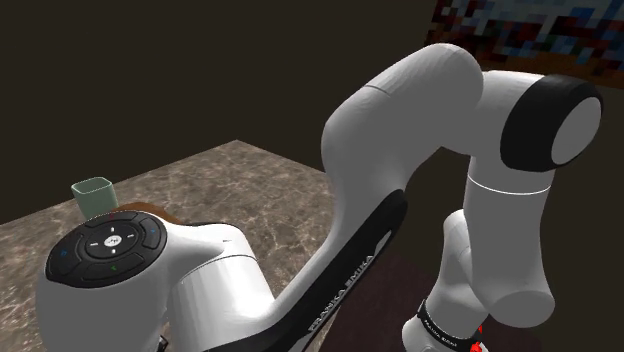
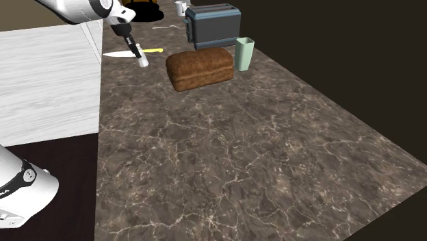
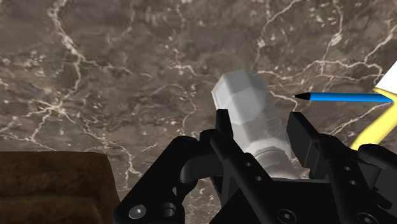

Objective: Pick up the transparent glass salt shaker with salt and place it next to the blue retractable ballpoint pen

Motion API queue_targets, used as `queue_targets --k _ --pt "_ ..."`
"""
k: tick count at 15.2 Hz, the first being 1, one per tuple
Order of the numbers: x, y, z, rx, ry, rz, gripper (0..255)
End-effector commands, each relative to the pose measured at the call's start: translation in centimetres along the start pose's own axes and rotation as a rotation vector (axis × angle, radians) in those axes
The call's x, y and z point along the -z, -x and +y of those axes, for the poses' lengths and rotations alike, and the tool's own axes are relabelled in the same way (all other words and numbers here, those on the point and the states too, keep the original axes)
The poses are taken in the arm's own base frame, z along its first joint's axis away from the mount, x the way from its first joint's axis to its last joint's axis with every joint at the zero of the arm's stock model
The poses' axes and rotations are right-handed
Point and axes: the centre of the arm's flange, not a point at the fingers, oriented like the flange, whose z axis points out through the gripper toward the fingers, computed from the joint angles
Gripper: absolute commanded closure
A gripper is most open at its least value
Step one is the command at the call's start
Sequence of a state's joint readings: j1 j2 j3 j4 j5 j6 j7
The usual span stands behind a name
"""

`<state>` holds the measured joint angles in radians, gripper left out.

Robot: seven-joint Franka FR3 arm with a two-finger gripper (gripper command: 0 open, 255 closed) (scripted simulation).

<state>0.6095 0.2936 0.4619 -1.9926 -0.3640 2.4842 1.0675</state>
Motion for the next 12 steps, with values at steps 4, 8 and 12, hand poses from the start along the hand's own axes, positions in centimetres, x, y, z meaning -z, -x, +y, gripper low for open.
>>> queue_targets --k 4,8,12 --pt "-0.61 0.11 0.07 0.0 0.0 0.0 255" --pt "-0.61 0.11 0.07 0.0 0.0 0.0 255" --pt "-0.61 0.11 0.06 0.0 0.0 0.0 0"
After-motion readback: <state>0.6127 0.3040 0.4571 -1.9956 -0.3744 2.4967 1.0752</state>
